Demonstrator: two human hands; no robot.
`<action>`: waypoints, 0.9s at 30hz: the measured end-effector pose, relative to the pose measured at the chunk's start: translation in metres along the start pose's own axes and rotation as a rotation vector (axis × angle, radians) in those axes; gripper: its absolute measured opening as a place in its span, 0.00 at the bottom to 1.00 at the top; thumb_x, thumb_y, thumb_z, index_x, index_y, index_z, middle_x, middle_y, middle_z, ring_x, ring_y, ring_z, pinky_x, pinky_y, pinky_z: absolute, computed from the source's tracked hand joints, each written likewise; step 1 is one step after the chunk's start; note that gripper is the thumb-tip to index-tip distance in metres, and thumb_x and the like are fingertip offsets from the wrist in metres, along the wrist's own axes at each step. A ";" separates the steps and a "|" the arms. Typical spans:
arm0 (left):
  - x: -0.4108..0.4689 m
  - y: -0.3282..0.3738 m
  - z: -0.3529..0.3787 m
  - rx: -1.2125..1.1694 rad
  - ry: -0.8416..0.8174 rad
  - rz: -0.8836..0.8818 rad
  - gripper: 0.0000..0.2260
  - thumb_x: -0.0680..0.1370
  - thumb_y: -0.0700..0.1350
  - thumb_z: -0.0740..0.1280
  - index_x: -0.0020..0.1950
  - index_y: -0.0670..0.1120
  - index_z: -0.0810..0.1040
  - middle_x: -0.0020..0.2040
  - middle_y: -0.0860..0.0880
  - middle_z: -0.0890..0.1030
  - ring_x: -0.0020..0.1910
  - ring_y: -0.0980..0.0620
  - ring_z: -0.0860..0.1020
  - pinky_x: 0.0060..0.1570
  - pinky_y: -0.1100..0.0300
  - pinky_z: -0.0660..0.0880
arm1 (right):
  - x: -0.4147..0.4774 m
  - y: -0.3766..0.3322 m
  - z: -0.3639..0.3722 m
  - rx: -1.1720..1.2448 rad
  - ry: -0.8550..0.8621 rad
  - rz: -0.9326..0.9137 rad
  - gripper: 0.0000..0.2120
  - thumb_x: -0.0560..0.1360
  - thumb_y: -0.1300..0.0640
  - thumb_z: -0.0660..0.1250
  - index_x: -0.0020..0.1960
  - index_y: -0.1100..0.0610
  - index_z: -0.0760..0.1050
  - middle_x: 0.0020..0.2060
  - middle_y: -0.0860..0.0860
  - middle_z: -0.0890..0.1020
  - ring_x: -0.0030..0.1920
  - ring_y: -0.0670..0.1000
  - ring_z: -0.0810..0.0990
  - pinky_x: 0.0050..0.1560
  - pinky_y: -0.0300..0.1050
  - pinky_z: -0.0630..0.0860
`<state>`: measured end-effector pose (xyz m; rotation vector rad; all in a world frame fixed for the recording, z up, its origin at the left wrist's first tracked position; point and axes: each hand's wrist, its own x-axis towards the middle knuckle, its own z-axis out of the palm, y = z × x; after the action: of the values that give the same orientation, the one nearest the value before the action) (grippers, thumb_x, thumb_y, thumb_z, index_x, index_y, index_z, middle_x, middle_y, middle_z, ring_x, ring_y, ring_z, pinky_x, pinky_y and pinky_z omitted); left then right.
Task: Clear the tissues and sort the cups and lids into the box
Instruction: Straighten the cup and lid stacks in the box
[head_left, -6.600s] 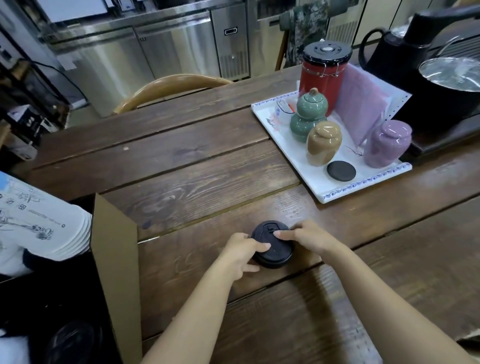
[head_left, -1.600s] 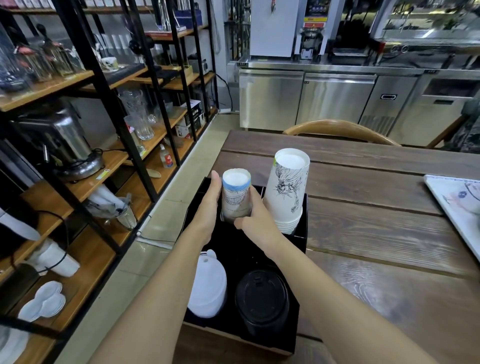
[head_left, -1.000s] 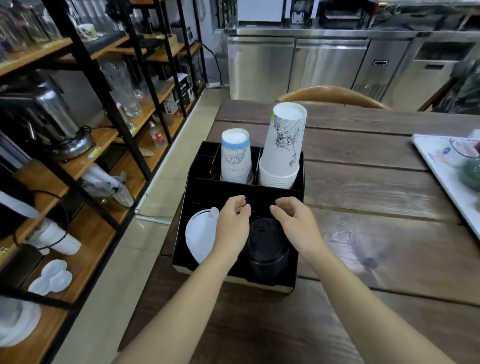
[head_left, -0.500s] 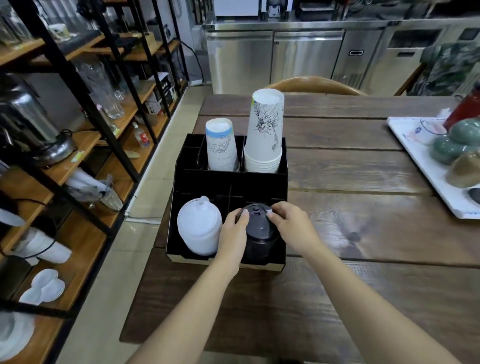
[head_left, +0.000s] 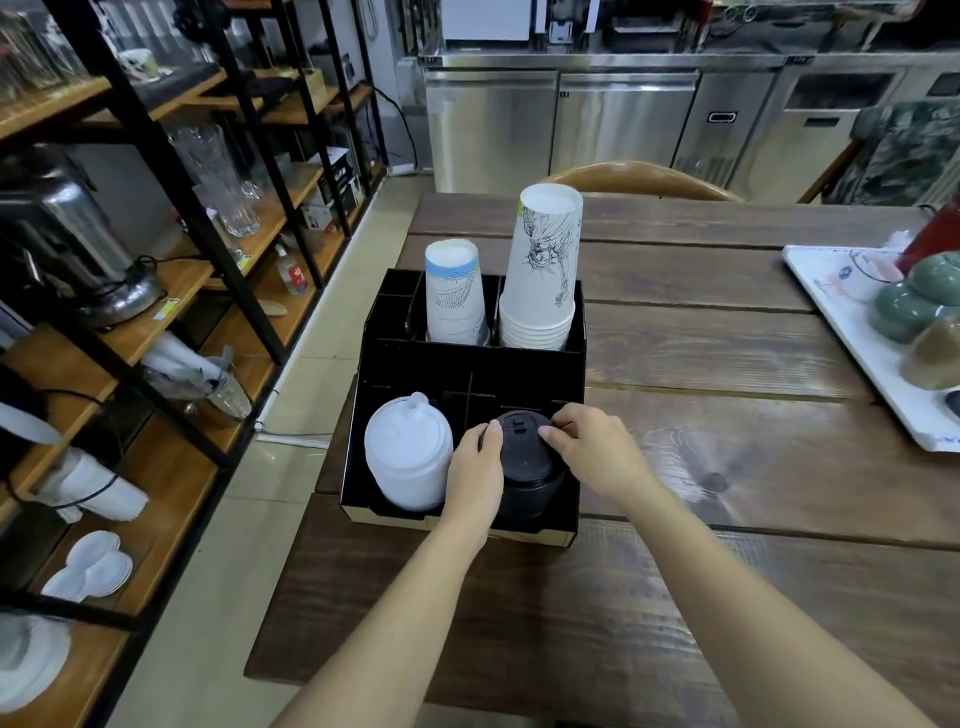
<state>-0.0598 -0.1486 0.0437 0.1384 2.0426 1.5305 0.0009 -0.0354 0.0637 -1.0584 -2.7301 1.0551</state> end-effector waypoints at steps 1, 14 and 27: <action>0.000 0.001 -0.002 0.023 0.011 0.014 0.19 0.81 0.52 0.55 0.68 0.47 0.70 0.64 0.48 0.76 0.62 0.50 0.73 0.64 0.53 0.71 | 0.001 -0.001 -0.002 -0.008 -0.008 -0.002 0.15 0.77 0.47 0.62 0.56 0.55 0.76 0.52 0.57 0.82 0.54 0.60 0.79 0.52 0.53 0.77; 0.001 0.014 -0.058 0.093 0.449 0.241 0.15 0.80 0.42 0.58 0.67 0.45 0.70 0.66 0.47 0.72 0.66 0.49 0.70 0.63 0.57 0.67 | 0.011 -0.049 -0.013 -0.002 0.048 -0.249 0.16 0.78 0.53 0.61 0.63 0.58 0.73 0.58 0.54 0.80 0.59 0.55 0.77 0.59 0.54 0.74; 0.019 -0.009 -0.080 0.279 0.380 0.067 0.14 0.78 0.42 0.57 0.63 0.43 0.71 0.61 0.41 0.75 0.59 0.41 0.74 0.57 0.41 0.74 | 0.039 -0.095 0.039 -0.416 -0.234 -0.455 0.16 0.78 0.51 0.57 0.58 0.61 0.72 0.54 0.57 0.81 0.55 0.59 0.77 0.56 0.49 0.68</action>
<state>-0.1140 -0.2118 0.0427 0.0230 2.5722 1.3834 -0.0943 -0.0858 0.0831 -0.2979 -3.2364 0.5874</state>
